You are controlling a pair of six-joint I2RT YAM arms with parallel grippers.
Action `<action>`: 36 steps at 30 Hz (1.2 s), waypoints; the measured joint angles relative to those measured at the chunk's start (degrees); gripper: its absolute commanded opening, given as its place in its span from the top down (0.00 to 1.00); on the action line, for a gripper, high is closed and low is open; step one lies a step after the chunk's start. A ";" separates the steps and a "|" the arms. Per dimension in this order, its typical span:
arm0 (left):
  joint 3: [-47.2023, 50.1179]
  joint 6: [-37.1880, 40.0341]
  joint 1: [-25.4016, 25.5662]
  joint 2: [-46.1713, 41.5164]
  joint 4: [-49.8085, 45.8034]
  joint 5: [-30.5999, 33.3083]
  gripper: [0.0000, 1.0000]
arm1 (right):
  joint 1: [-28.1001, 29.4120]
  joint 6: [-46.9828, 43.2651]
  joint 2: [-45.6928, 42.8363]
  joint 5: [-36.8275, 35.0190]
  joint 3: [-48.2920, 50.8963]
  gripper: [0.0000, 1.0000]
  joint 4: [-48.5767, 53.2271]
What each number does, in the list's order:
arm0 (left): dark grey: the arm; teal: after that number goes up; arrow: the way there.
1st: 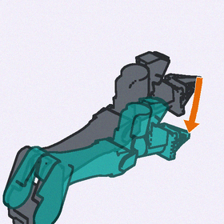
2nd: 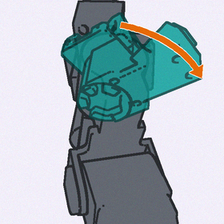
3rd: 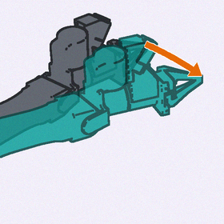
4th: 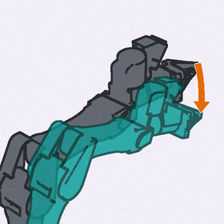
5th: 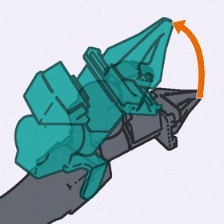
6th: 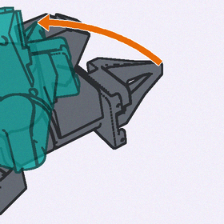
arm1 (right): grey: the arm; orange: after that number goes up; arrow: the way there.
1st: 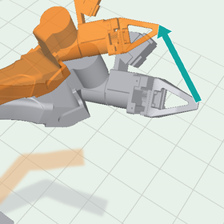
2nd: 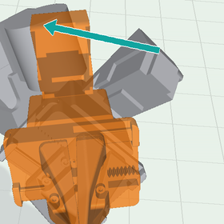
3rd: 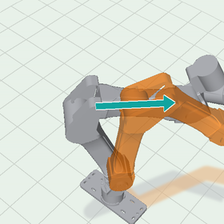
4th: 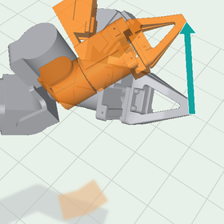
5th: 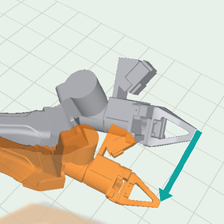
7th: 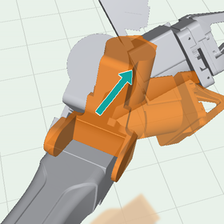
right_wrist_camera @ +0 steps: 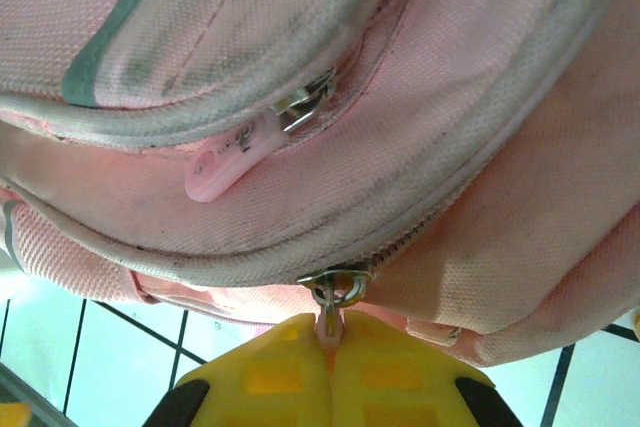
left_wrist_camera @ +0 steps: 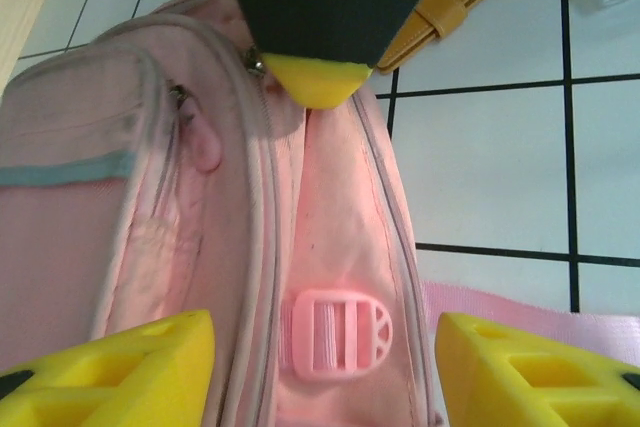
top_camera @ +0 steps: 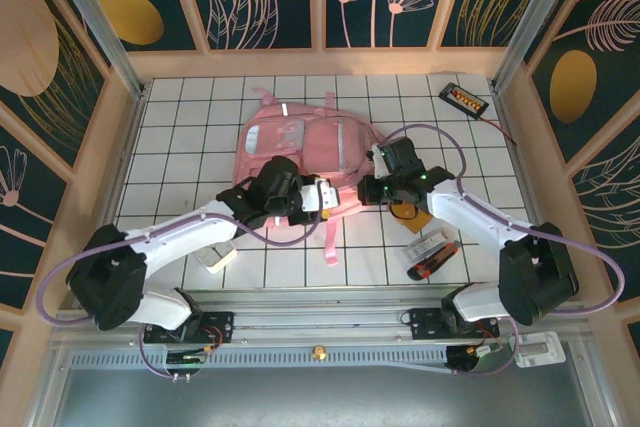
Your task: Pack books, pencil case, and school supplies into a backpack
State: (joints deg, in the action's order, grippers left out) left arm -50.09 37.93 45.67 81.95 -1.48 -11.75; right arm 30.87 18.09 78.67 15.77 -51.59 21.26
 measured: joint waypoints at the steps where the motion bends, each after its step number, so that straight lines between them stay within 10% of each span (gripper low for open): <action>1: -0.63 0.24 0.55 0.92 0.44 0.48 0.44 | 0.44 0.02 -0.13 0.17 0.04 1.00 -0.02; 24: -0.70 -1.09 4.15 8.24 13.38 10.97 0.57 | 1.79 3.43 -2.78 4.35 2.16 1.00 -1.86; 32: -0.70 -4.26 4.92 10.47 16.09 16.90 1.00 | 1.81 3.91 -3.08 4.24 2.27 1.00 -2.23; 36: -0.33 -4.79 5.16 10.36 16.63 17.84 1.00 | 1.84 3.89 -3.32 4.02 2.27 1.00 -2.23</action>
State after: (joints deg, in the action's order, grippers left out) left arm -50.41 33.15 50.83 92.31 15.16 6.09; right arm 32.71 21.98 75.35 19.79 -49.32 19.03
